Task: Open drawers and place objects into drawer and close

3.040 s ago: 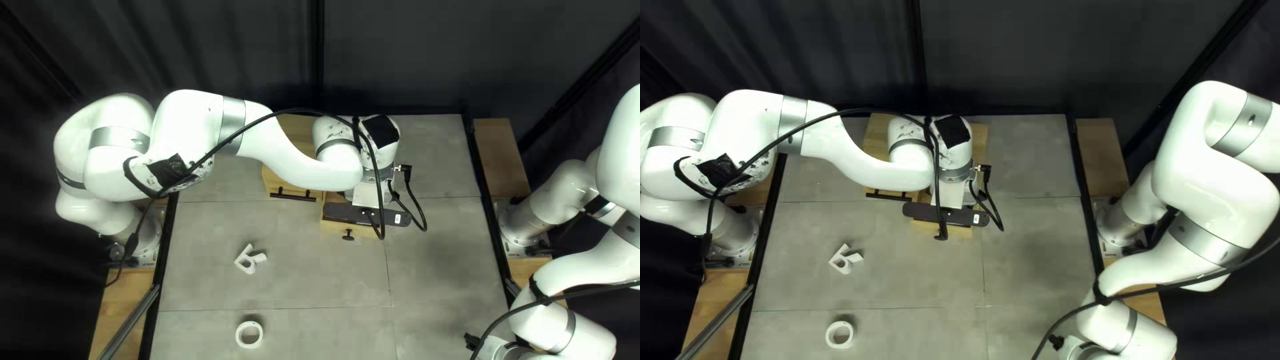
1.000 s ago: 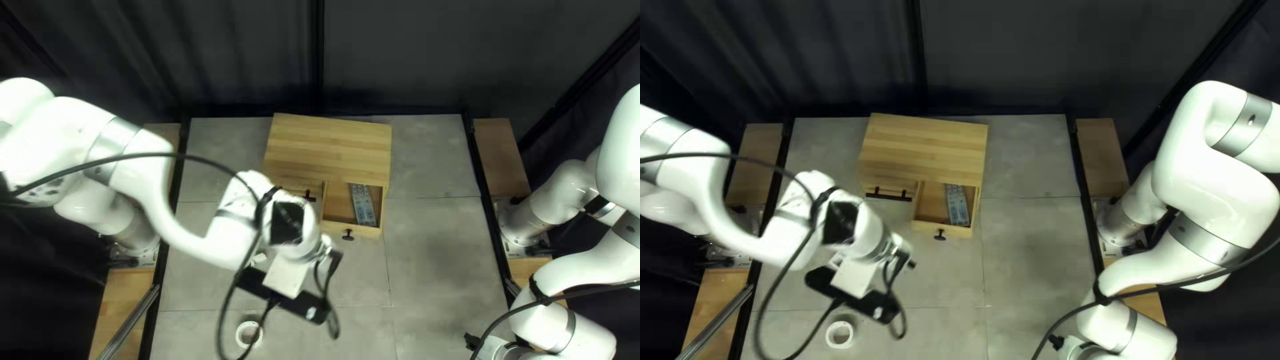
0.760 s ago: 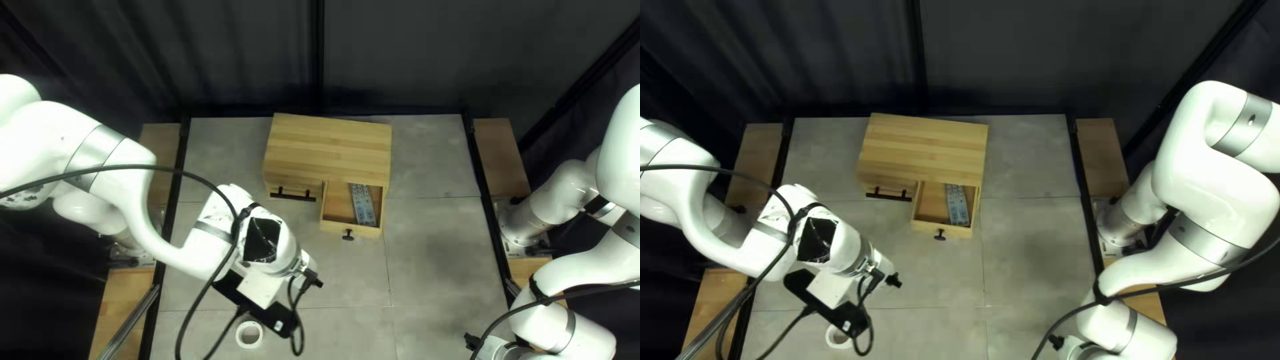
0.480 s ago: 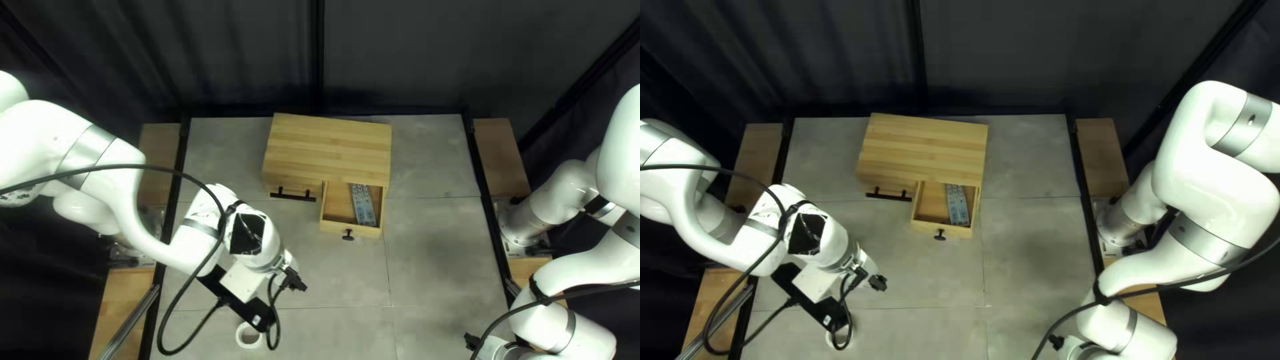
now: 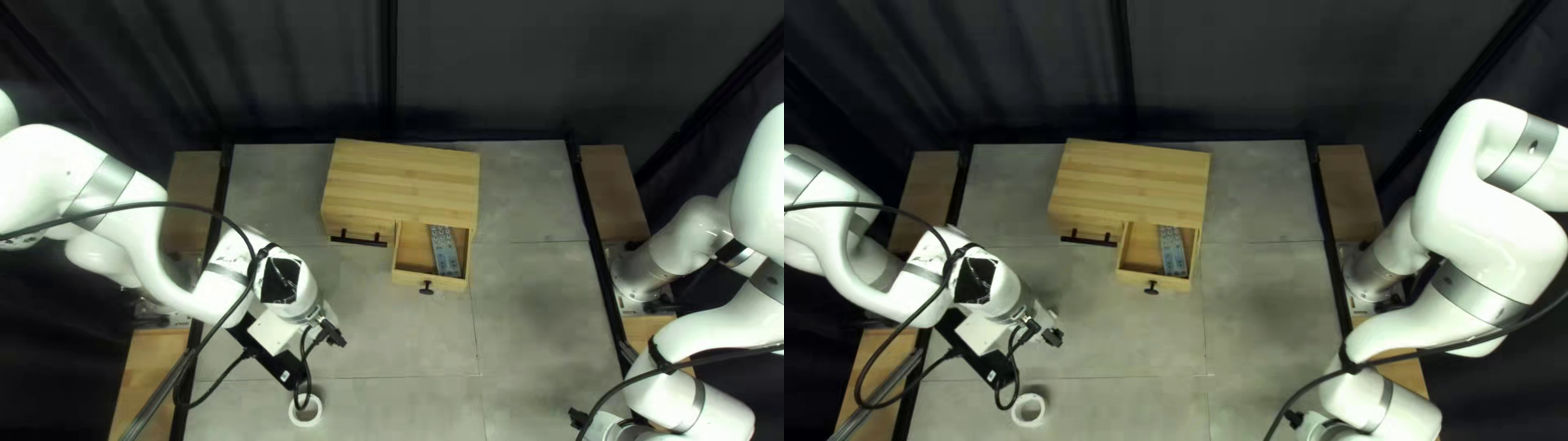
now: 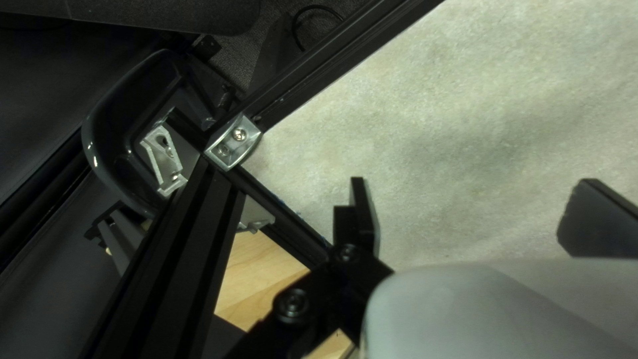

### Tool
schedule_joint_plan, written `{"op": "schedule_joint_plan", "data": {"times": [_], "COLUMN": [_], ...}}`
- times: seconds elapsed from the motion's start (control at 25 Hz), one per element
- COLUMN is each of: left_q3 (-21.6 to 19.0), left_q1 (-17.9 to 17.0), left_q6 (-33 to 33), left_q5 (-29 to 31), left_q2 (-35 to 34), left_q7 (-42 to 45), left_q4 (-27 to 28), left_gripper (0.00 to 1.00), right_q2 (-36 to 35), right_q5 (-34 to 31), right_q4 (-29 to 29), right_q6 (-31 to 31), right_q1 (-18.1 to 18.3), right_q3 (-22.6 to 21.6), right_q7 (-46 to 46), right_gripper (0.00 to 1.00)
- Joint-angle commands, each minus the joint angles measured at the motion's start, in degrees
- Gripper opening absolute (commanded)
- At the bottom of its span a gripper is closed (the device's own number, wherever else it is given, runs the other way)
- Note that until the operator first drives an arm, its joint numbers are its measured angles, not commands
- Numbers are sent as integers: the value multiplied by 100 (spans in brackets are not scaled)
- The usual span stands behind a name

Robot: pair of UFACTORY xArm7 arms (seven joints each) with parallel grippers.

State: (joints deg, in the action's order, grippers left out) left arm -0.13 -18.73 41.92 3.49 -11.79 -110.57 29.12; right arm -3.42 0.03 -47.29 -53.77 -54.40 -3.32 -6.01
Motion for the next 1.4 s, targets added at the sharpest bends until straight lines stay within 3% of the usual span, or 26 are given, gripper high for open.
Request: {"op": "schedule_joint_plan", "data": {"times": [0.04, 1.24, 1.36, 1.4], "left_q3": [41, 212, 211, 209], "left_q1": [28, -37, -51, -57], "left_q6": [-224, -1759, -1814, -1823], "left_q5": [-19, -457, -502, -514], "left_q2": [-118, 495, 501, 511], "left_q7": [-15, -336, -349, -348], "left_q4": [-328, -980, -1014, -1008], "left_gripper": [100, 100, 94, 81], "right_q2": [0, 0, 0, 0], "right_q5": [0, 0, 0, 0], "right_q4": [0, 0, 0, 0], "right_q6": [0, 0, 0, 0], "right_q1": [0, 0, 0, 0], "right_q3": [0, 0, 0, 0], "right_q7": [0, 0, 0, 0], "right_gripper": [100, 100, 100, 100]}}
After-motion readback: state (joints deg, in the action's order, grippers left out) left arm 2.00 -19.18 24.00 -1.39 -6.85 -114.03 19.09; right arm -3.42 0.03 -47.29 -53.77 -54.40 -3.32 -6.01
